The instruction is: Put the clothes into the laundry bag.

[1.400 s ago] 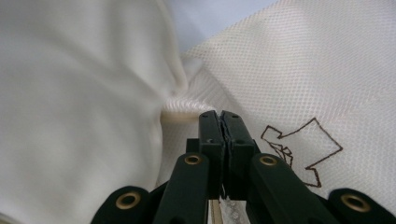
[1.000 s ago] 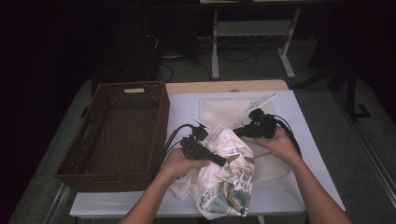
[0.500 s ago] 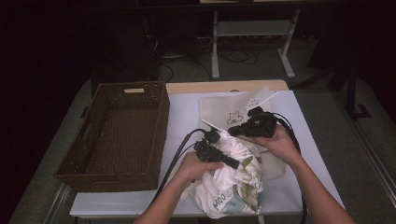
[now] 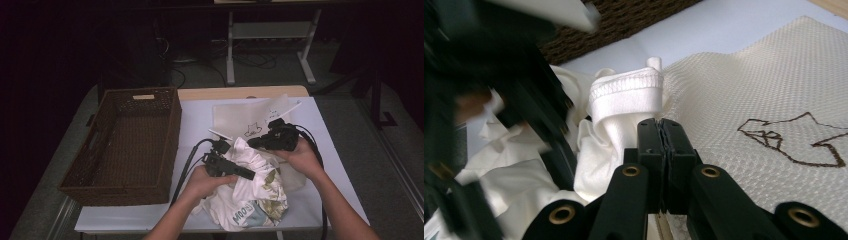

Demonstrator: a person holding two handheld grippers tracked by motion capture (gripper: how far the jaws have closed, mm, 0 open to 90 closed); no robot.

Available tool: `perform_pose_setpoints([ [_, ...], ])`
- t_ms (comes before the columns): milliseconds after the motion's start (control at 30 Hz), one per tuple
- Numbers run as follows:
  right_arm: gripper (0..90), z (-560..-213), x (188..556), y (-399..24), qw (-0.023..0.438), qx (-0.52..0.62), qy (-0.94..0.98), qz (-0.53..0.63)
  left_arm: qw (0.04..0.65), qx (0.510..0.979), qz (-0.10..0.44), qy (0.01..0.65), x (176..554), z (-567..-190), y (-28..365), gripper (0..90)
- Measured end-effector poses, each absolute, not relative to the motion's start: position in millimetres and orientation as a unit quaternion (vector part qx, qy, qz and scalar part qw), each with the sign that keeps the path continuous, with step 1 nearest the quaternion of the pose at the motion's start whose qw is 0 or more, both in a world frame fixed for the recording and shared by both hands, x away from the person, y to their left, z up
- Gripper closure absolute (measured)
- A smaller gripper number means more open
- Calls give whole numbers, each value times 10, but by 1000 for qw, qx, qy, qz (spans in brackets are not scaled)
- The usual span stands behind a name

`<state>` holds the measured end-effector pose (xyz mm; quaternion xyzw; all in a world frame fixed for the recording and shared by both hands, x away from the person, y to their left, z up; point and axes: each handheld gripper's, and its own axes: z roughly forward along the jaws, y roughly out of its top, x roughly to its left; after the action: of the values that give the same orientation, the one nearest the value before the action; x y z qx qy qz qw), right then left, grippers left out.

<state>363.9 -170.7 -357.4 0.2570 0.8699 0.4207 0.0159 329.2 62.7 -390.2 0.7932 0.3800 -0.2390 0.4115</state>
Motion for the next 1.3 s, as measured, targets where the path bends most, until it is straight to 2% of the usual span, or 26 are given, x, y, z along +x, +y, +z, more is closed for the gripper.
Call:
perform_pose_setpoints([
  [167, 883, -3570, 3639, -1720, 19, 259, 870, 420, 429, 783, -190, 408, 3380, -3731, 869, 343],
  [267, 883, -3562, 3637, -1705, 18, 256, 871, 418, 426, 785, -147, 425, 3450, -3730, 886, 310],
  [400, 883, -3550, 3643, -1681, 16, 255, 873, 415, 424, 784, -152, 428, 3582, -3869, 770, 319],
  [433, 883, -3548, 3645, -1674, 16, 255, 874, 413, 425, 785, -147, 426, 3595, -3894, 746, 368],
  [533, 883, -3541, 3653, -1669, 17, 253, 876, 410, 434, 791, -152, 405, 3604, -3968, 692, 684],
  [567, 883, -3538, 3655, -1671, 18, 253, 877, 408, 434, 795, -150, 398, 3585, -3971, 680, 761],
  [633, 883, -3530, 3661, -1682, 18, 255, 876, 408, 434, 799, -155, 387, 3530, -3954, 656, 802],
  [800, 883, -3485, 3657, -1644, 19, 246, 876, 415, 420, 808, -165, 379, 3436, -3954, 527, 810],
  [1100, 884, -3426, 3562, -1578, 16, 234, 877, 421, 434, 776, -138, 436, 3598, -4110, 354, 791],
  [1200, 878, -3490, 3565, -1622, 11, 237, 881, 410, 429, 783, -133, 430, 3557, -4070, 397, 730],
  [1300, 840, -3519, 3552, -1636, 14, 228, 888, 400, 415, 792, -141, 424, 3517, -4004, 477, 624],
])
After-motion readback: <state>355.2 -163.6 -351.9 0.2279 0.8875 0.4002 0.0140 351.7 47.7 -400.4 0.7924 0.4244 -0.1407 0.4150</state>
